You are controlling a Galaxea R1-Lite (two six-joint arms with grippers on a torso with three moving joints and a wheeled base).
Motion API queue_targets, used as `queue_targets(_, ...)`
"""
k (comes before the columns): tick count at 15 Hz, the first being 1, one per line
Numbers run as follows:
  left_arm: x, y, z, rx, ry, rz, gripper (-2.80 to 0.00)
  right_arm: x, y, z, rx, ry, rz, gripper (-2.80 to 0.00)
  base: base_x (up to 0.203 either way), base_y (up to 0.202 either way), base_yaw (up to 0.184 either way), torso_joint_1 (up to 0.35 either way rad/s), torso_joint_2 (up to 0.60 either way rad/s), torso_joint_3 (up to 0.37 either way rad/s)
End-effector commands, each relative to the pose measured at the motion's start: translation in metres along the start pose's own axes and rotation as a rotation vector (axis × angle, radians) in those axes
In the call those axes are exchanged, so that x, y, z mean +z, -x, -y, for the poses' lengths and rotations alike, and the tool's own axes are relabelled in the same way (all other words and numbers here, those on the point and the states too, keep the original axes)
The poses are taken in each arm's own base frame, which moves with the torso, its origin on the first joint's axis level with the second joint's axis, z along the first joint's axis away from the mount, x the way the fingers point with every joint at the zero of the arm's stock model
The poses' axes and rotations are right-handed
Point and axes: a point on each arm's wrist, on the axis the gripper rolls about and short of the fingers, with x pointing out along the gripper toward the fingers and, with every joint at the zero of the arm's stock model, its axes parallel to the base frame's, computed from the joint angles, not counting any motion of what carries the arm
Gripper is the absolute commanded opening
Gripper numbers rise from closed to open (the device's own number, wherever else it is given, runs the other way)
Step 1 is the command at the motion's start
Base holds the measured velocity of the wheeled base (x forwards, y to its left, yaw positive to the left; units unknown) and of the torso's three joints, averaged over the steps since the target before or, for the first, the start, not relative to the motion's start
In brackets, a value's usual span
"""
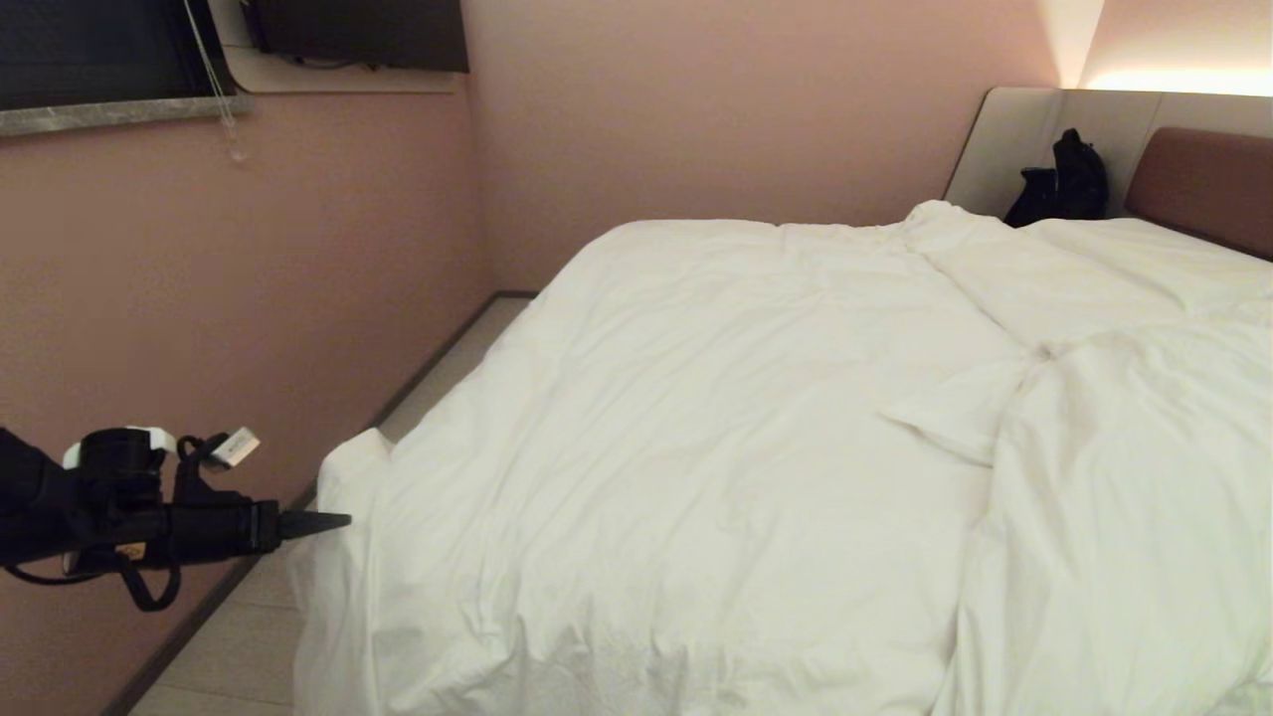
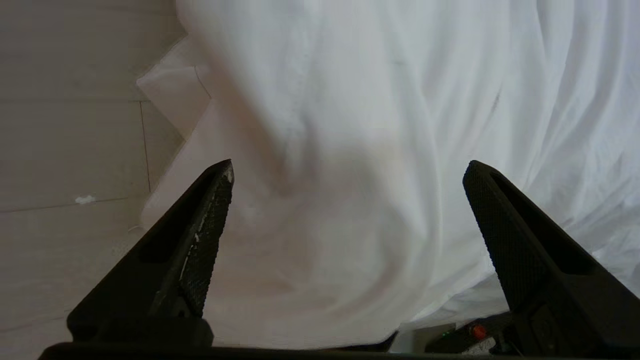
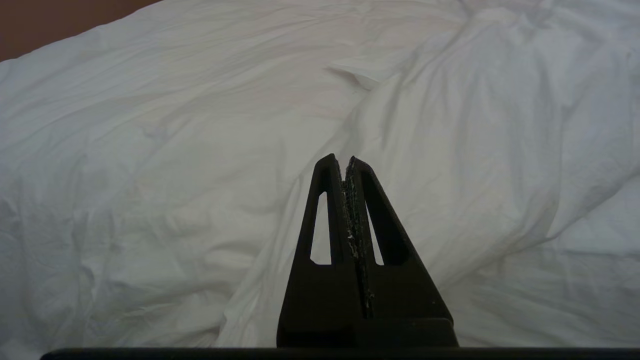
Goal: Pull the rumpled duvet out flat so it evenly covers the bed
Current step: Flatten the corners of the folded blanket
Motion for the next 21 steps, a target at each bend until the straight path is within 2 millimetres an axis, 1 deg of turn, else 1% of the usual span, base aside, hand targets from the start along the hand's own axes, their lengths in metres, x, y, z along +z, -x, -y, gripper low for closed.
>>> queue_targets(1,0.002,-0.007,0.000,-0.014,-0.009,-0.004,0.00,0.000,0.000,0.000,0.000,0.001,0.001,-2.80,0.000,0.000,0.000,0.000,0.00,0.000)
queue_targets(4,0.001,-0.016,-0.002,-0.019,0.000,-0.016,0.00,0.000,0.000,0.000,0.000,-0.001,0.001,-2.80,0.000,0.000,0.000,0.000,0.00,0.000)
queue_targets(6,0.002,-0.021,-0.004,0.023,-0.004,-0.032,0.00,0.000,0.000,0.000,0.000,-0.001,0.001,-2.80,0.000,0.000,0.000,0.000,0.00,0.000)
queue_targets(15,0.001,-0.026,-0.004,0.056,-0.009,-0.050,0.00,0.000,0.000,0.000,0.000,0.001,0.001,-2.80,0.000,0.000,0.000,0.000,0.00,0.000)
queue_targets(18,0.002,-0.034,-0.002,0.079,-0.022,-0.070,0.00,0.000,0.000,0.000,0.000,-0.001,0.001,-2.80,0.000,0.000,0.000,0.000,0.00,0.000)
queue_targets(21,0.001,-0.035,-0.001,0.084,-0.022,-0.074,0.00,0.000,0.000,0.000,0.000,0.000,0.001,-2.80,0.000,0.000,0.000,0.000,0.00,0.000)
